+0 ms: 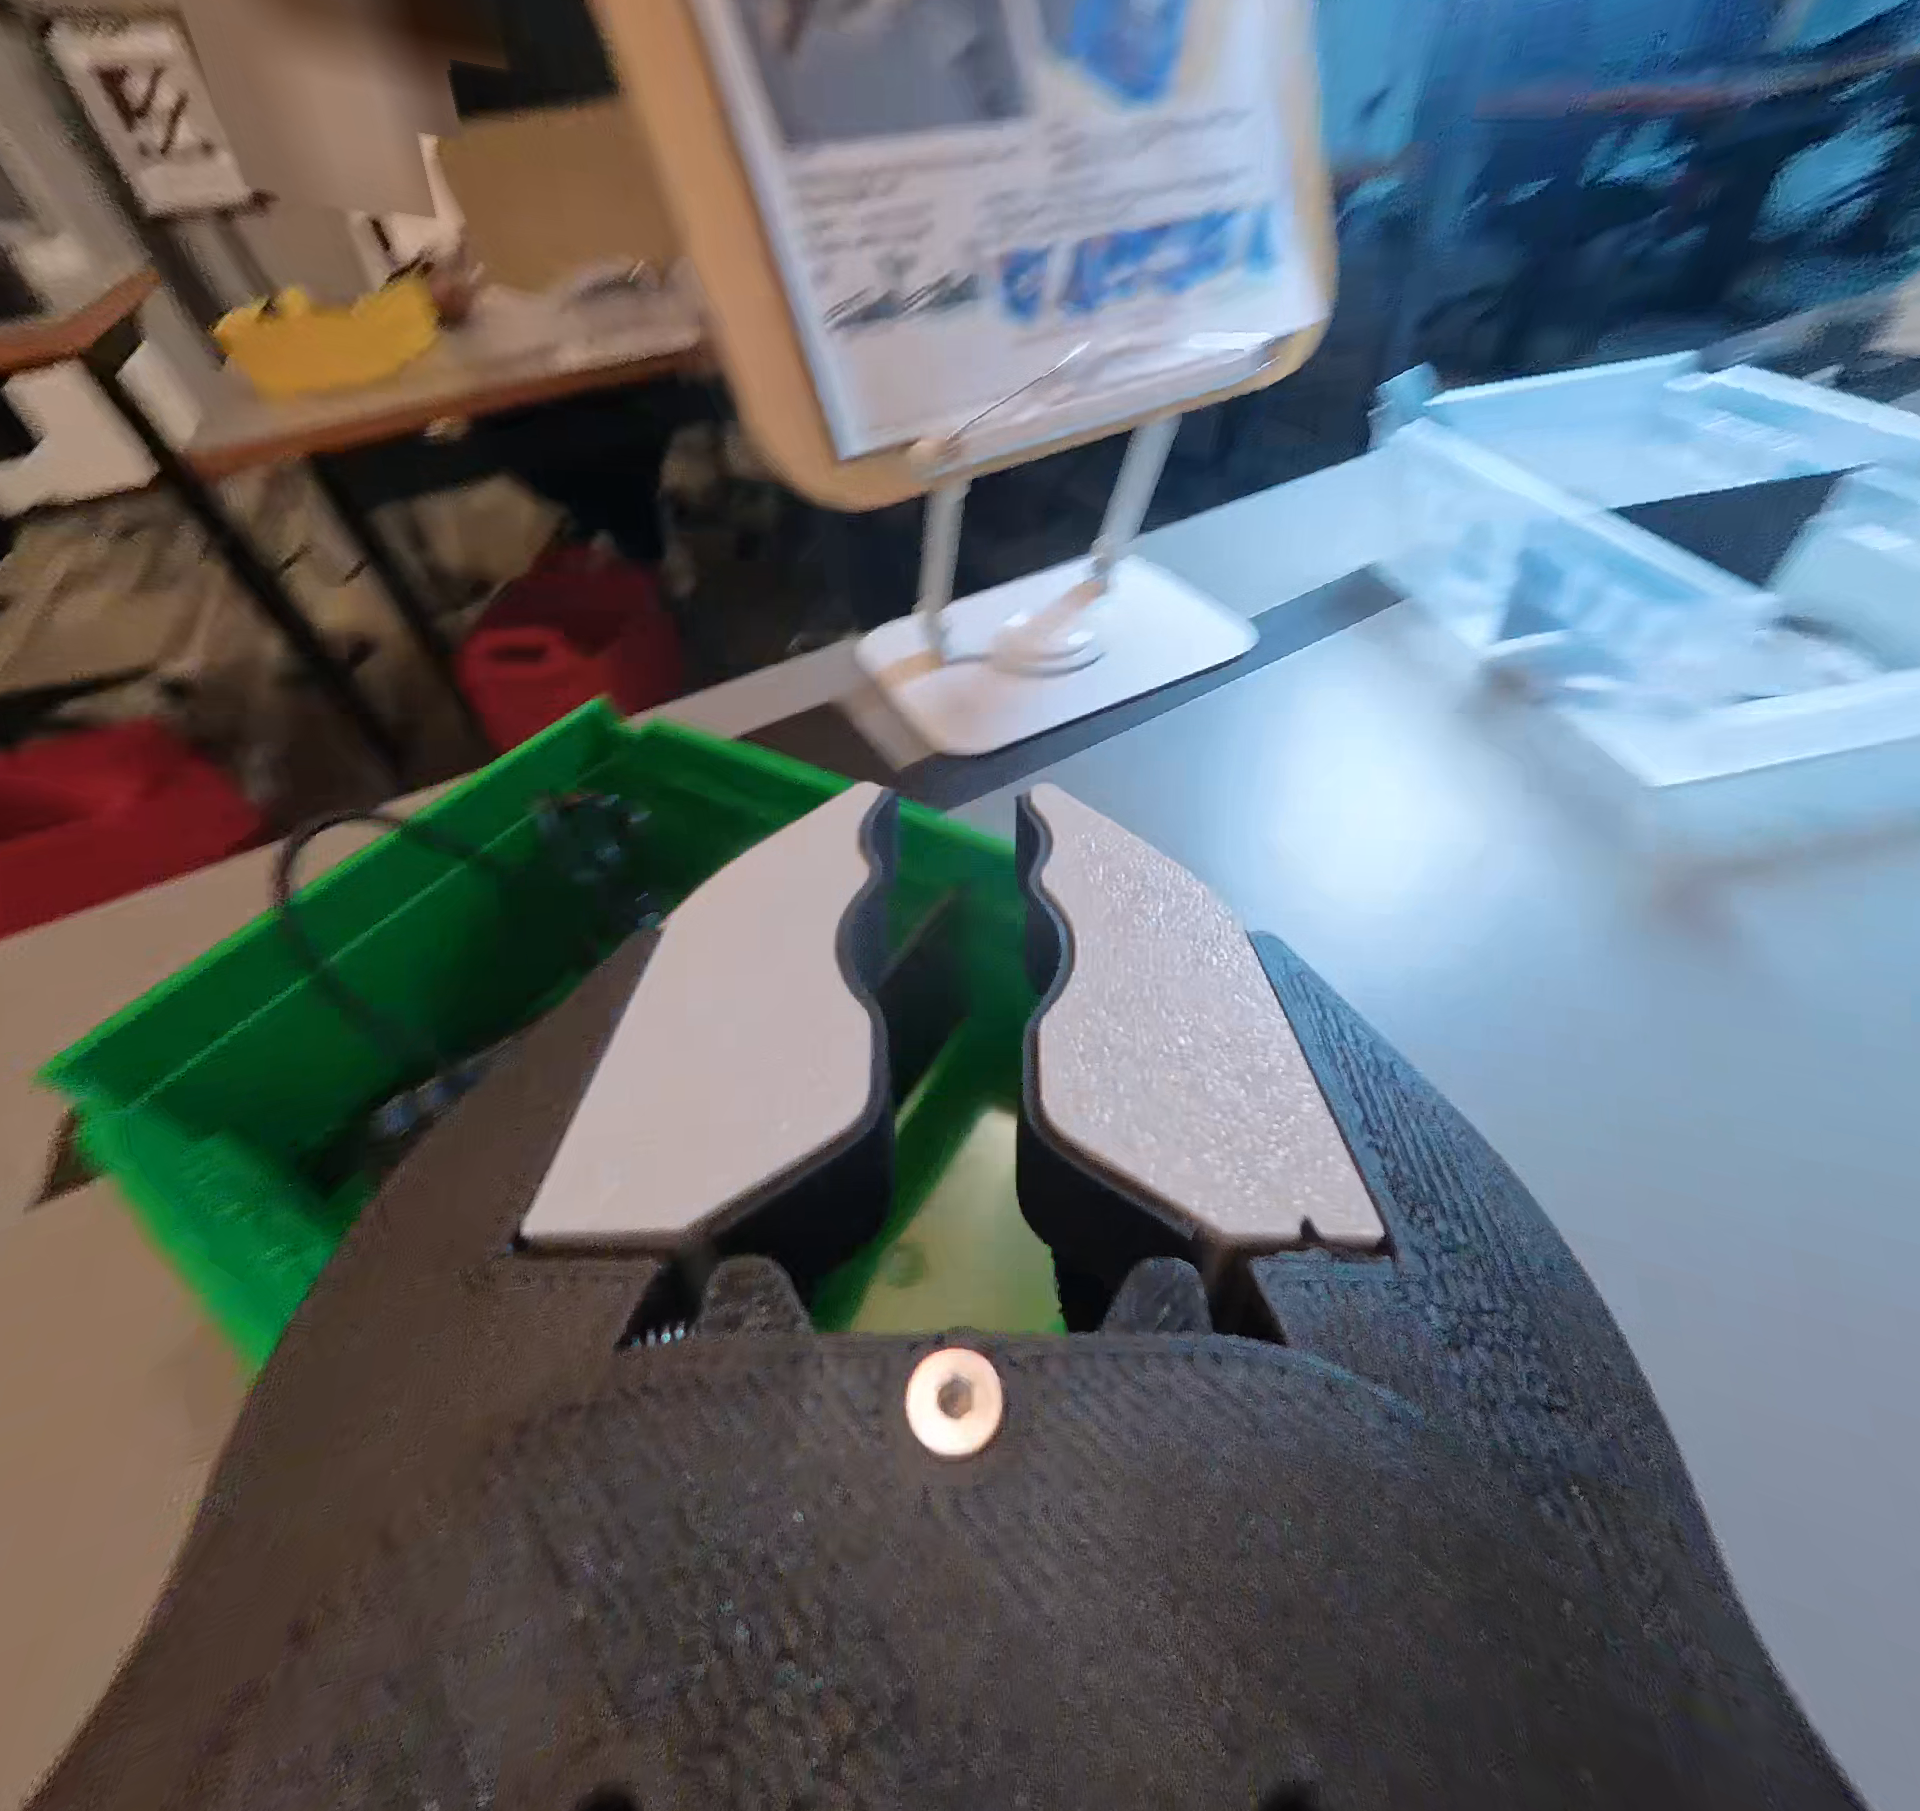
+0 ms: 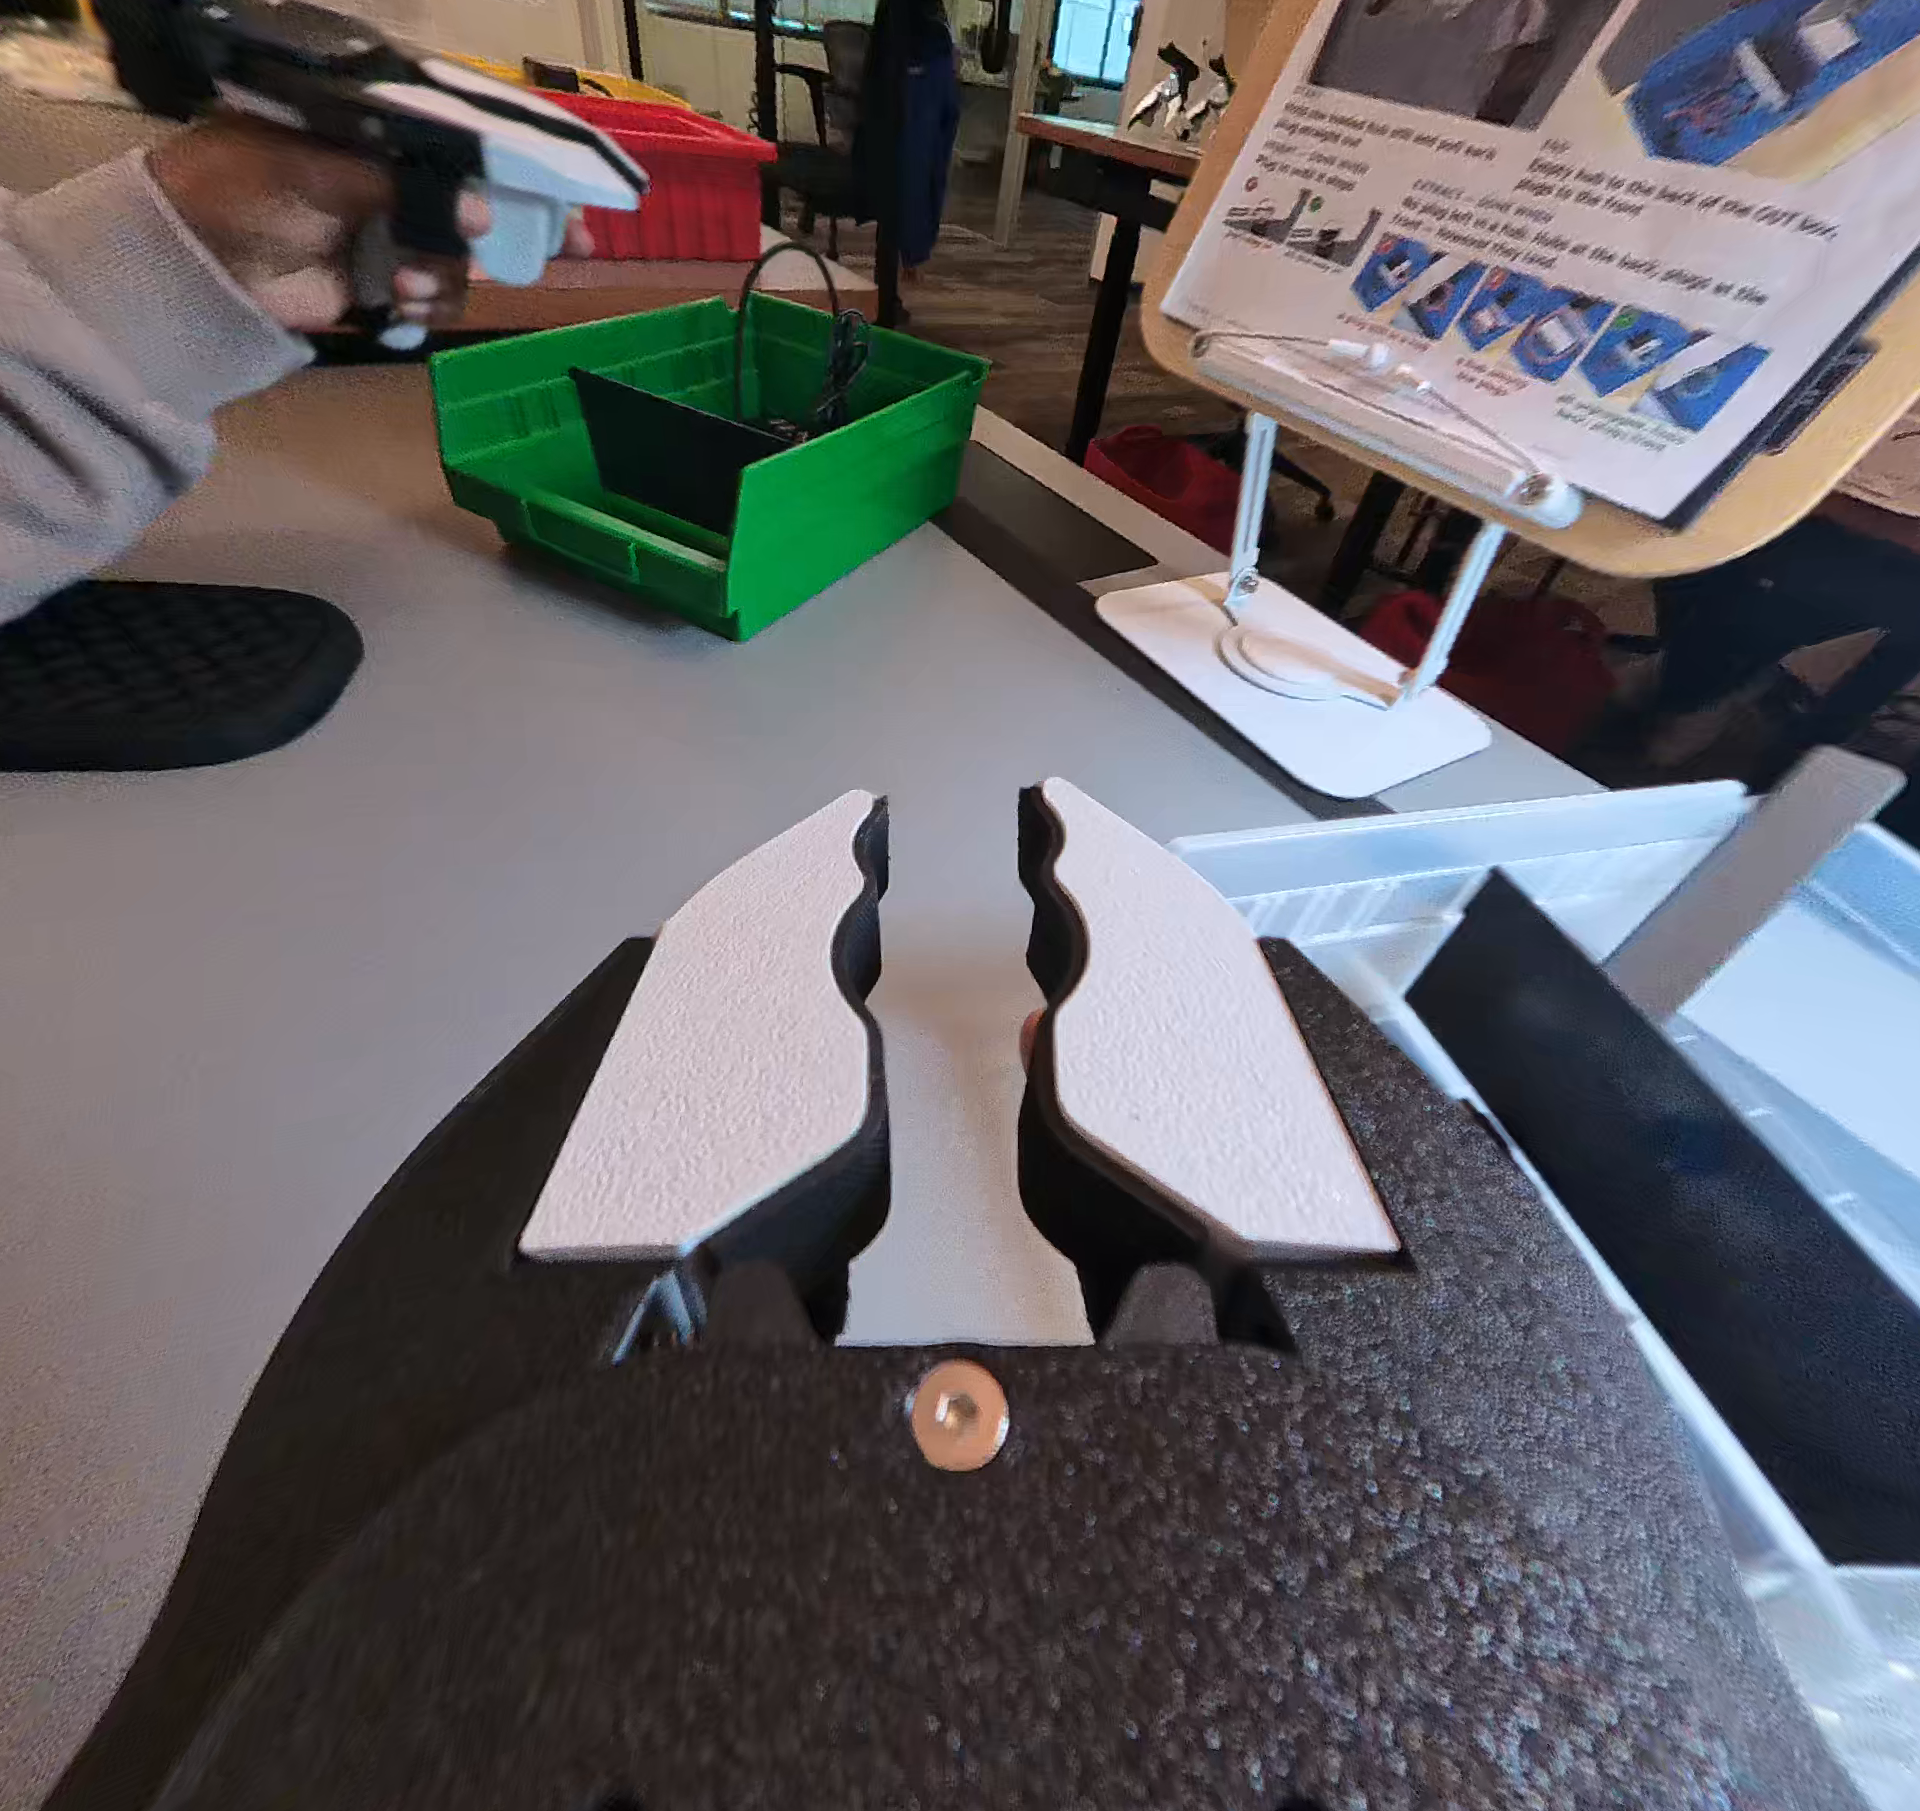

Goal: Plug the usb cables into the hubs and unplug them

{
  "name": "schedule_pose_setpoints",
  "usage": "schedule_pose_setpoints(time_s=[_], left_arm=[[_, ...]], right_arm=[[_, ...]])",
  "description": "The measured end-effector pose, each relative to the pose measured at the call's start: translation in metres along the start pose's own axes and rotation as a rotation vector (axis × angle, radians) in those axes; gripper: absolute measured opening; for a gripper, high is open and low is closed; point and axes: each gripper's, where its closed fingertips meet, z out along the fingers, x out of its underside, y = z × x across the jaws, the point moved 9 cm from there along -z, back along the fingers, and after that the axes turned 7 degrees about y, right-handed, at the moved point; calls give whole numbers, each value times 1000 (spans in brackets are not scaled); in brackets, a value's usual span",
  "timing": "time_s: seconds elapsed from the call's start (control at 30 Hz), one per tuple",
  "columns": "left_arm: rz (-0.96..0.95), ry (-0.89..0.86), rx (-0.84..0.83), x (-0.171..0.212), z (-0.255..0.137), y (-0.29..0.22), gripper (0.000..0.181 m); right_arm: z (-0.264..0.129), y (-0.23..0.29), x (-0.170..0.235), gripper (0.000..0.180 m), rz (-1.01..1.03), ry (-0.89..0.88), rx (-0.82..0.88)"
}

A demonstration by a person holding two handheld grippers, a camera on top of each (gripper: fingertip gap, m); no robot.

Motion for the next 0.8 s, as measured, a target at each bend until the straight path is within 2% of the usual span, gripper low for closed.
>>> schedule_pose_setpoints(time_s=[0.2,0.3,0.43,0.53,0.63,0.8], left_arm=[[-160,235,-148,0,50,75,30],[-257,402,-169,19,85,94,44],[-274,601,-300,47,119,111,62],[-290,656,-335,50,132,119,60],[-250,659,-329,44,139,122,29],[-65,734,-329,40,139,123,19]], right_arm=[[29,21,28,21,3,-37,-38],[36,31,36,21,-44,-10,-64],[37,39,46,19,-96,18,-72],[37,40,51,18,-82,24,-87],[36,40,53,17,-80,28,-95],[34,38,56,15,-96,53,-77]])
